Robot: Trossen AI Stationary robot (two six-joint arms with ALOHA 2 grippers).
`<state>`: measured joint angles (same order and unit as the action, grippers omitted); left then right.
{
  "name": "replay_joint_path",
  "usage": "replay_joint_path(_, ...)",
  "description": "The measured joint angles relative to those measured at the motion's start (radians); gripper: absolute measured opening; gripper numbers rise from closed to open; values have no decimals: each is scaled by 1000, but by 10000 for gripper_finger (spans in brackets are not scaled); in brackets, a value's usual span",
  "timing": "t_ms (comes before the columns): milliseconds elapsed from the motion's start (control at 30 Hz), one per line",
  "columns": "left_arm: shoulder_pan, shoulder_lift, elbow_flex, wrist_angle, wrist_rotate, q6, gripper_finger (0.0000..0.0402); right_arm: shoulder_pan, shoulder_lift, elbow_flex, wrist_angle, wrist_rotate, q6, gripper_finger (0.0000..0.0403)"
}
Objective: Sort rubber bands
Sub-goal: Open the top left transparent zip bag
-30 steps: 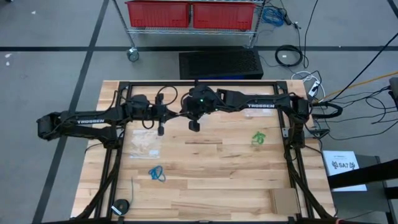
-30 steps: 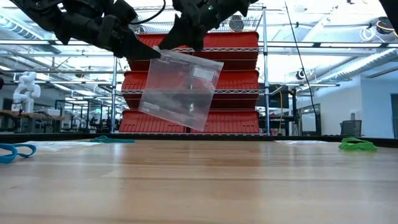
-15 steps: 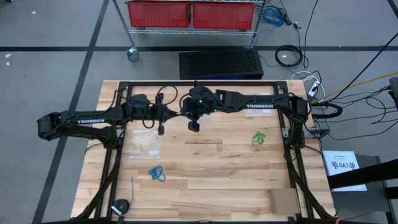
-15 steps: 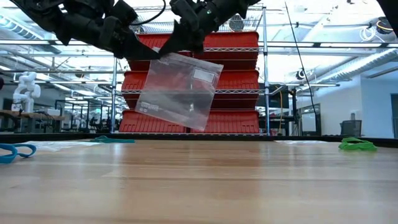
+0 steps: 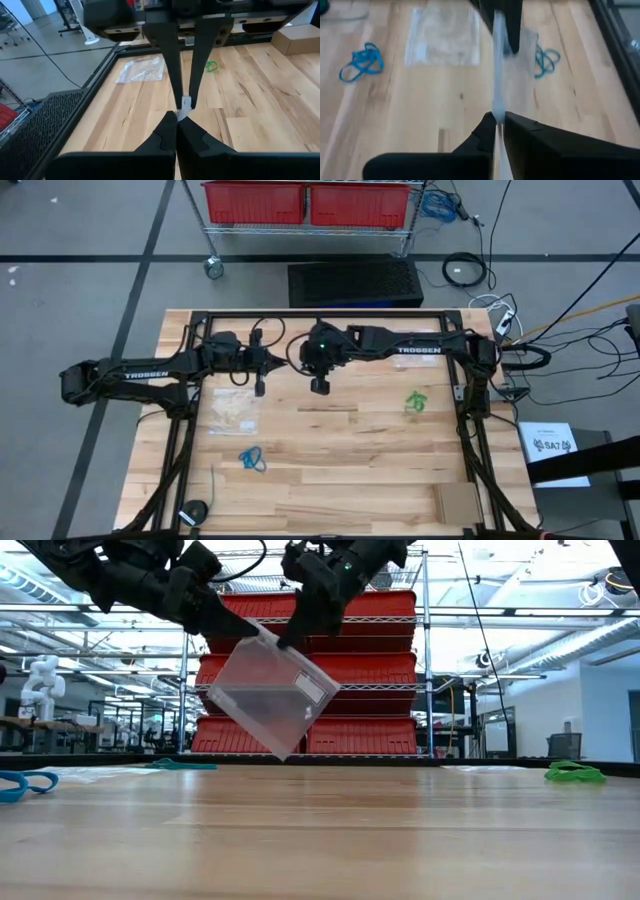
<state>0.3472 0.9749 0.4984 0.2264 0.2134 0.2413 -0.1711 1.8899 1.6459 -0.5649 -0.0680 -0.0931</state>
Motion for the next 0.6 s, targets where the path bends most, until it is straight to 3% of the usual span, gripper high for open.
replay_joint_path(167, 0, 0, 0, 3, -9, -1, 0, 1, -30, 0, -89, 65, -1, 9)
replay_joint_path(600, 0, 0, 0, 31, -9, -27, 0, -7, -50, -1, -349, 100, 11, 9)
